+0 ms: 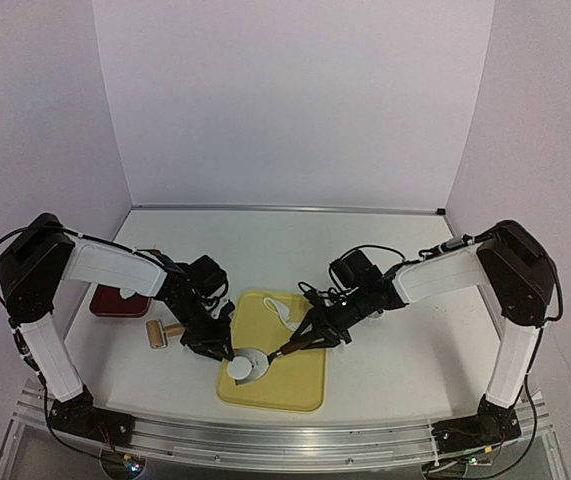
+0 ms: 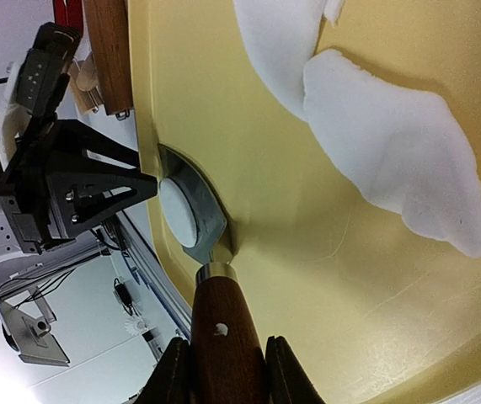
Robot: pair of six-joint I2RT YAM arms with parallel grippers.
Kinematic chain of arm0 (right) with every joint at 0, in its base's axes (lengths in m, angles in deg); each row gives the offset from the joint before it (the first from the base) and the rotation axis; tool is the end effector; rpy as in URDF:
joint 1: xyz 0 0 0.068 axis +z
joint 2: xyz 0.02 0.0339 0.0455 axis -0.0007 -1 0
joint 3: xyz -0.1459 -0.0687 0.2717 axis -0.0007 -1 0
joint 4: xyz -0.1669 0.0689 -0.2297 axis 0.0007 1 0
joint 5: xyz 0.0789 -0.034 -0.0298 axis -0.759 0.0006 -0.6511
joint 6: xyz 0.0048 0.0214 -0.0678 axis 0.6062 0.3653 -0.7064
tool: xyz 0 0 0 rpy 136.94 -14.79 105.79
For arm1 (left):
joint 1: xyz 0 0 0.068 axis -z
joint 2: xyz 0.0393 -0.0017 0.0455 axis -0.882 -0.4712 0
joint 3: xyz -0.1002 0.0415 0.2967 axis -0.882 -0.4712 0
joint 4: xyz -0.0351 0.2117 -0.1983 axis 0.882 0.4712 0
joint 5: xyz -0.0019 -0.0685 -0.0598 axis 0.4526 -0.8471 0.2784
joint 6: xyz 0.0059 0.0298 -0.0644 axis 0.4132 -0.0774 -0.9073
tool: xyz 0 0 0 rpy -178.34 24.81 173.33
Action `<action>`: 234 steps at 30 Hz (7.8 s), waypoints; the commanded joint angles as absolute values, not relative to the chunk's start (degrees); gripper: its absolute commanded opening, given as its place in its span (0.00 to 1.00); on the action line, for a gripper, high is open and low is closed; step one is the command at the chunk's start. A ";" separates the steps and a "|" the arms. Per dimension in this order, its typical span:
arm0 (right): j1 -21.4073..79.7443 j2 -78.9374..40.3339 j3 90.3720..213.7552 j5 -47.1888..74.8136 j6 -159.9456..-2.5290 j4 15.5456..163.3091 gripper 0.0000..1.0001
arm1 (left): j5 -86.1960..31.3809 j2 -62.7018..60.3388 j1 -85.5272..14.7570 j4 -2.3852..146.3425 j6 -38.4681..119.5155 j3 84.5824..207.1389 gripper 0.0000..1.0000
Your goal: Roll out the dumpling wrappers from the dough
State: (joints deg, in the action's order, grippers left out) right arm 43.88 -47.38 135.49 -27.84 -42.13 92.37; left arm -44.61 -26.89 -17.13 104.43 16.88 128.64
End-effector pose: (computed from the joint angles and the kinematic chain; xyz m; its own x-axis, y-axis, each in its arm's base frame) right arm 0.2663 0.3172 0.1400 -0.9615 -0.2737 0.0260 -0.1225 0.5114 0.8506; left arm 0.2269 -0.2606 0.1340 -0.9718 0.2302 0.0506 0.1791 0.8610 -0.4761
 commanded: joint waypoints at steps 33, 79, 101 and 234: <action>50.20 -51.92 168.87 -18.04 -32.27 102.19 0.00 | -39.06 -10.72 -60.46 124.78 24.08 154.48 0.88; 58.50 -92.05 217.77 5.19 -38.08 89.76 0.00 | -39.50 -6.87 -53.74 124.98 21.02 153.93 0.86; 63.93 -91.51 220.42 16.59 -69.12 95.59 0.00 | -39.96 -6.53 -53.73 124.09 21.52 151.84 0.86; 19.53 7.17 125.38 44.39 -76.03 96.54 0.98 | -5.88 25.20 -55.65 97.67 28.80 129.96 1.00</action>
State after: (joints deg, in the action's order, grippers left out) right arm 19.57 -2.34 133.41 38.92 -65.75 109.43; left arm -9.44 18.75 -55.47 104.57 25.17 130.17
